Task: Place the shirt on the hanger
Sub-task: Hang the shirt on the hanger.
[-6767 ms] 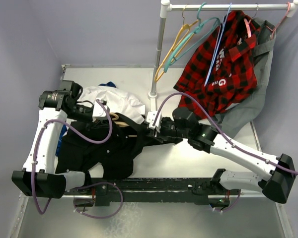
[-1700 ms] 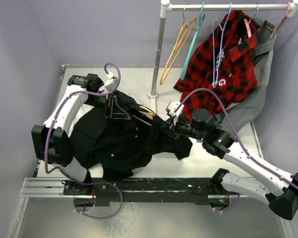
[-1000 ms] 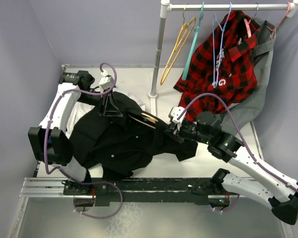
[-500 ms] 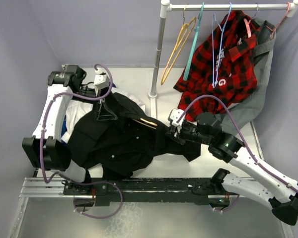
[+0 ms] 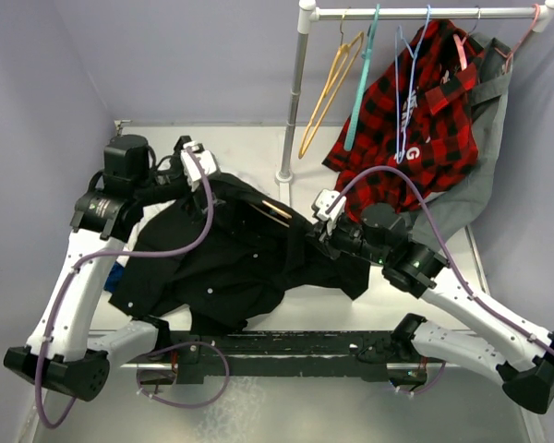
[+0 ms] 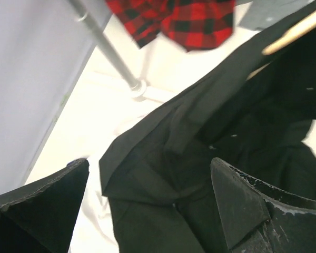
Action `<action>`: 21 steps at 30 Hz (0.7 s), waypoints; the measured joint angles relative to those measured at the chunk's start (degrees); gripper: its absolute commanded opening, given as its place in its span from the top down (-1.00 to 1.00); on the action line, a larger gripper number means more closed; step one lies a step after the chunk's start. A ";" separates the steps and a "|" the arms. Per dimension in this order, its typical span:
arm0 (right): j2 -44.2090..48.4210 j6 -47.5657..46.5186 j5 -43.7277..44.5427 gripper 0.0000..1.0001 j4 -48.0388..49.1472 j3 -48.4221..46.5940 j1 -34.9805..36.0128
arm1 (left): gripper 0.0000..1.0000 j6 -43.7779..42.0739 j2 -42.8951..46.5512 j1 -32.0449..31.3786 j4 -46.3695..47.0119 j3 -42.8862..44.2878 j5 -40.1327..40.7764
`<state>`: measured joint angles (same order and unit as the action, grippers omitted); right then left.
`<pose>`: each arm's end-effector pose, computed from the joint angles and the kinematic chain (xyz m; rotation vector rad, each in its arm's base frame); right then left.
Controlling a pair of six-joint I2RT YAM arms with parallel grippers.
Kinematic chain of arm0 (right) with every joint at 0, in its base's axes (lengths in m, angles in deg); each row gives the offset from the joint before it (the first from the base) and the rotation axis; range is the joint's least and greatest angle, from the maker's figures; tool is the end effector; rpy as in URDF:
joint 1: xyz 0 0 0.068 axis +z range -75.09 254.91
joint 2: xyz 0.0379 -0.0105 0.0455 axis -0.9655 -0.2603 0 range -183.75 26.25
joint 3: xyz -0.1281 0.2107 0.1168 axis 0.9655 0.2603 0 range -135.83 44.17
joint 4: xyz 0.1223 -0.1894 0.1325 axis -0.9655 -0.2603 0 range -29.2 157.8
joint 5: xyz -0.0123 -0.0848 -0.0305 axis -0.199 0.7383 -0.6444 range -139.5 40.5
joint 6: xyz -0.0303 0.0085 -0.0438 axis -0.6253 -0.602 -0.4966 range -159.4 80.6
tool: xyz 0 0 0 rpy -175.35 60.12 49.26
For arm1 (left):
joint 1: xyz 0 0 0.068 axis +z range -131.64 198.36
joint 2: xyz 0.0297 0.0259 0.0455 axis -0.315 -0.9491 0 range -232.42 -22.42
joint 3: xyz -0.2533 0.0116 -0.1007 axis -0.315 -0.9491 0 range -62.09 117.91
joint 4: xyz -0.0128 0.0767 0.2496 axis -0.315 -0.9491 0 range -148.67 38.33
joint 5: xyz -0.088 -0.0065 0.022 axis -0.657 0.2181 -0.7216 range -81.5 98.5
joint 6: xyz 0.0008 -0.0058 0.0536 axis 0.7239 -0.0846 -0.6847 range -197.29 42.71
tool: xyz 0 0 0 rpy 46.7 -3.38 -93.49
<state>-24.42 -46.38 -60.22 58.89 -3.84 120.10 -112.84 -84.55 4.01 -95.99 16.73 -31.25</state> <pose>0.1413 0.1514 0.3444 -0.9200 1.5645 0.6436 0.1919 -0.0726 0.4278 1.1900 1.5626 -0.4682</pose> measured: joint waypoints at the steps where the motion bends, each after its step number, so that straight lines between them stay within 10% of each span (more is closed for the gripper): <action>1: -0.35 0.33 0.76 1.00 0.37 -0.07 0.02 | -0.99 0.46 -0.42 -0.07 1.46 -0.61 1.81; 21: -3.98 1.27 3.80 1.00 4.09 -0.09 0.00 | -0.99 -21.33 -6.80 -3.87 4.96 -4.07 1.36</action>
<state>-28.40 -45.12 -56.42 62.98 -3.93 120.10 -134.18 -91.35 0.14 -91.03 12.67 -29.90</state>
